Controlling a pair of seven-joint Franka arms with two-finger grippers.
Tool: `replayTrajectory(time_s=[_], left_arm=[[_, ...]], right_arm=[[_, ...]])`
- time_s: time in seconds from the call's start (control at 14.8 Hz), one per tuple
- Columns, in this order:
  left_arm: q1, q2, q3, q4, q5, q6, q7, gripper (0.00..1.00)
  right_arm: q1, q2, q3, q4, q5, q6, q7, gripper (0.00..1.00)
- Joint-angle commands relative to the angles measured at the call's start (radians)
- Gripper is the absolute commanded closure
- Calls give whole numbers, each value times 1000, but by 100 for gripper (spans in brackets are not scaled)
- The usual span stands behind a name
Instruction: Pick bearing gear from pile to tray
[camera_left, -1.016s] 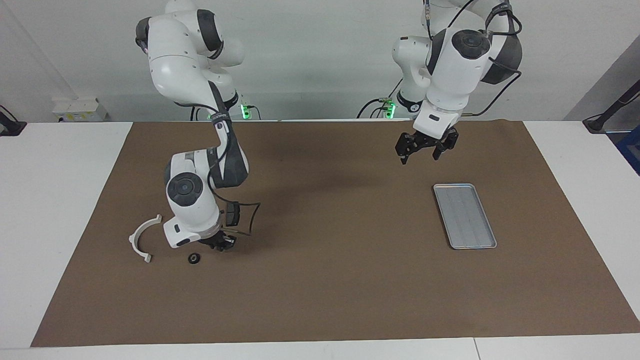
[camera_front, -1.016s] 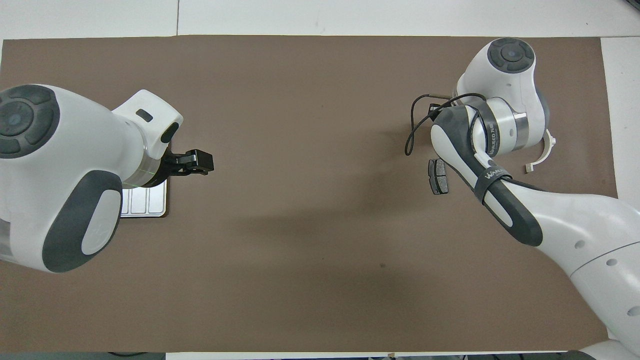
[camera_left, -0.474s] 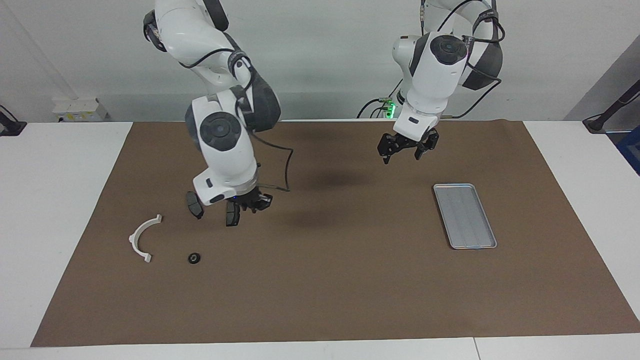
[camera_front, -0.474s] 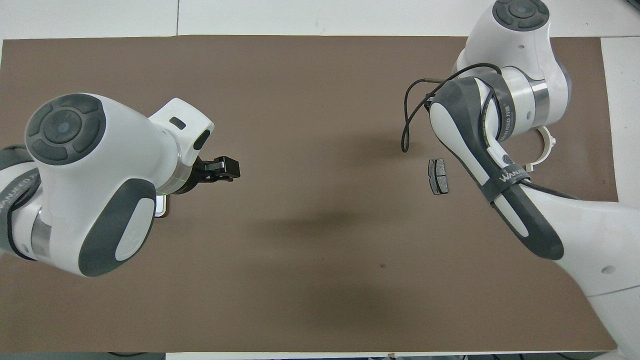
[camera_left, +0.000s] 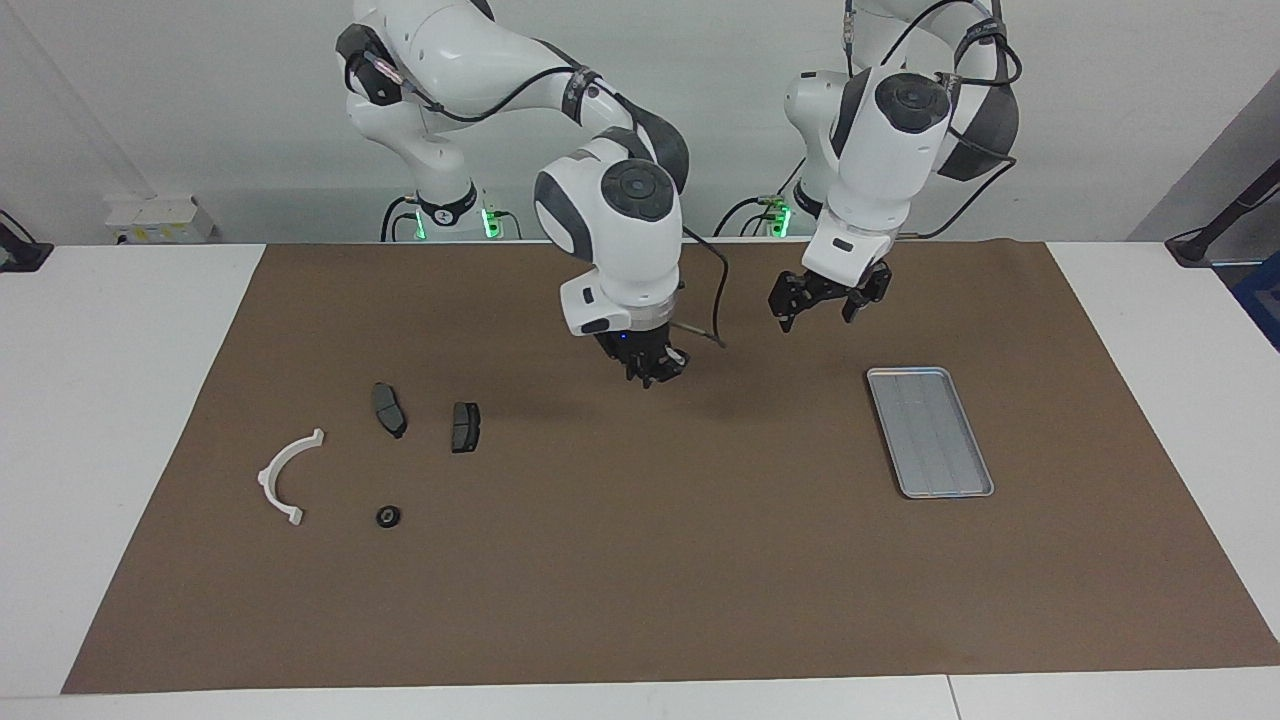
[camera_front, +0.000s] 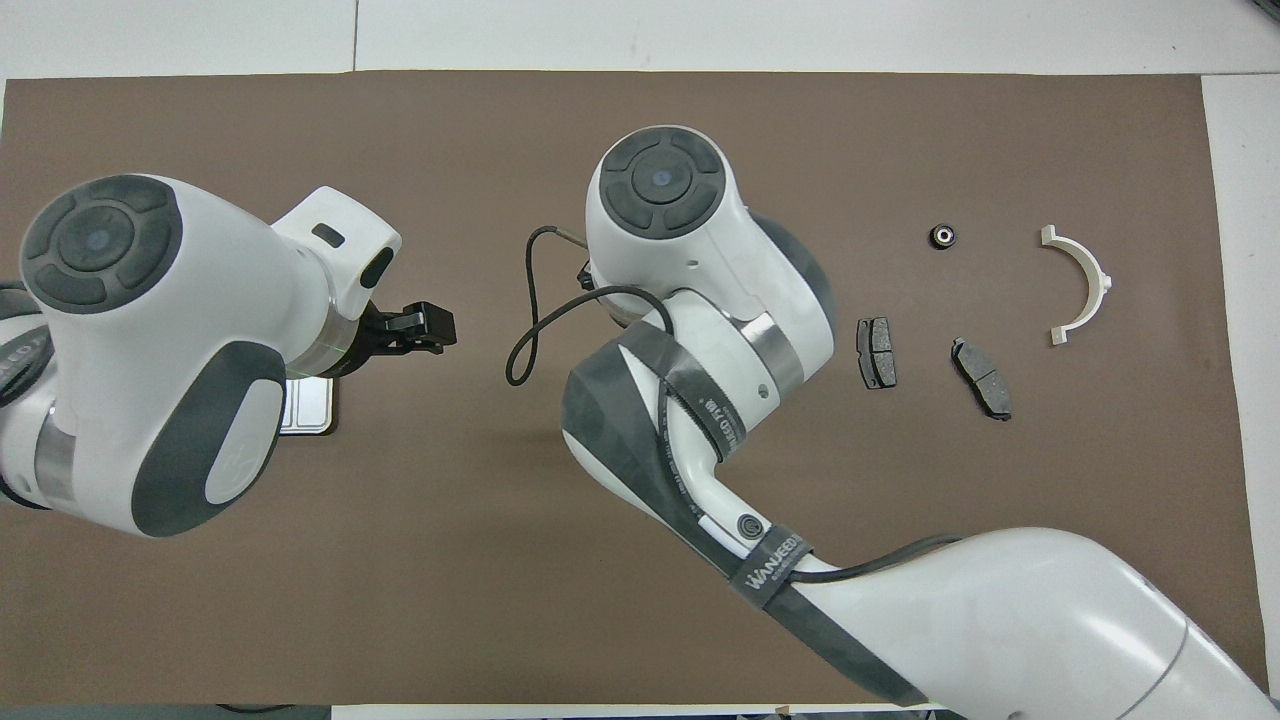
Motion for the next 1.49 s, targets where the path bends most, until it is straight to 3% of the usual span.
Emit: replayTrajectory(time_s=[0.0, 0.34, 0.68, 1.02, 1.15, 1.42], left_arm=[[83, 1, -2, 29, 11, -33, 116, 0], [120, -1, -2, 35, 9, -34, 162, 0], [117, -1, -2, 33, 9, -28, 161, 0], [110, -2, -2, 23, 9, -14, 152, 0], [102, -2, -4, 21, 9, -14, 139, 0], [87, -2, -4, 18, 9, -7, 110, 0]], right_arm=[[41, 59, -2, -30, -73, 85, 114, 100], [72, 120, -3, -101, -151, 242, 208, 100], [52, 119, -5, -216, -184, 394, 214, 100], [44, 118, -5, -231, -185, 415, 214, 100], [46, 111, -5, -219, -184, 379, 215, 1], [12, 107, -5, -68, -171, 169, 183, 0]])
